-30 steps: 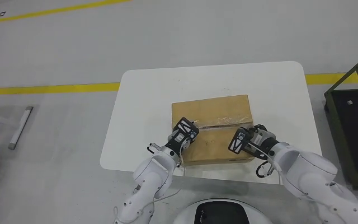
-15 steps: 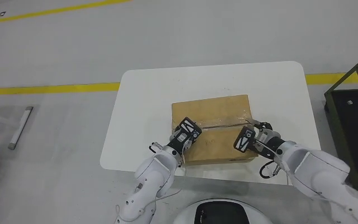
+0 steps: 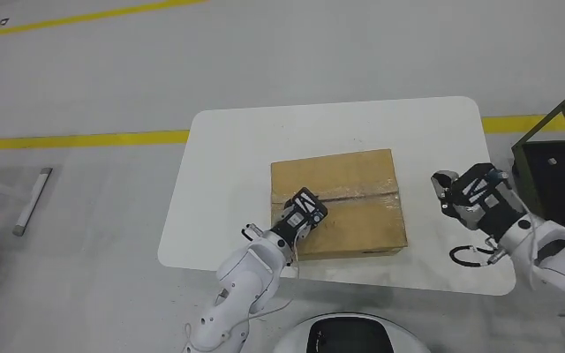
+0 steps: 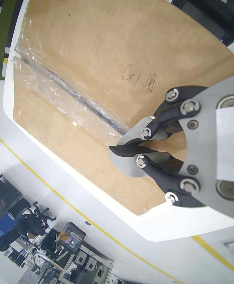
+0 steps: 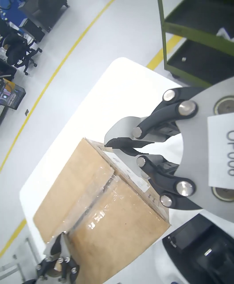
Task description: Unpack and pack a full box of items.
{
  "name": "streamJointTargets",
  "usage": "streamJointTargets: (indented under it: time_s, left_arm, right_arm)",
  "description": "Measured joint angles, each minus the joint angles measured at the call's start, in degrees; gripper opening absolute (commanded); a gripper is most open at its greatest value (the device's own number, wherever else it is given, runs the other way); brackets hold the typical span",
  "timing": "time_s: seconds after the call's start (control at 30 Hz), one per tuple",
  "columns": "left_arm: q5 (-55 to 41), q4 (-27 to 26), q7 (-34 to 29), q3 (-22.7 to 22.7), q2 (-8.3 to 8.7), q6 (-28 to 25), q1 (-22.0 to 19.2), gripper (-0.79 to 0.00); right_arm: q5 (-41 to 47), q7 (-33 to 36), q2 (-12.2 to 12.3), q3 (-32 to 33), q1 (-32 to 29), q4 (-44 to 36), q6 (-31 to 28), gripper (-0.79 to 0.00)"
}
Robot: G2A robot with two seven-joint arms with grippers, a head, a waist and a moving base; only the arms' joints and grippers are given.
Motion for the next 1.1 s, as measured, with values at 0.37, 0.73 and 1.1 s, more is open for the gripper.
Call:
streamJointTargets:
  time_s: [0.37,0.73,1.1]
  left_arm:
    - [-1.2,-5.4,-0.1,-3.5,0.49,-0.6,3.0,0.0]
    - [-4.4,-13.8,1.2,-15.6,1.72,4.7,12.1,0.0]
    - [-5.7,-16.2,3.0,-24.8,2.44,7.1,18.6,0.0]
  right_arm:
    - [11.3,-7.4,-0.7,-1.3,0.0,1.1,2.4,-0.785]
    - [10.0,-12.1,-1.7,-14.4,9.0,7.3,1.8,-0.785]
    - [-2.3,-16.9,-5.3,-38.6,24.2,17.7,6.5,-0.785]
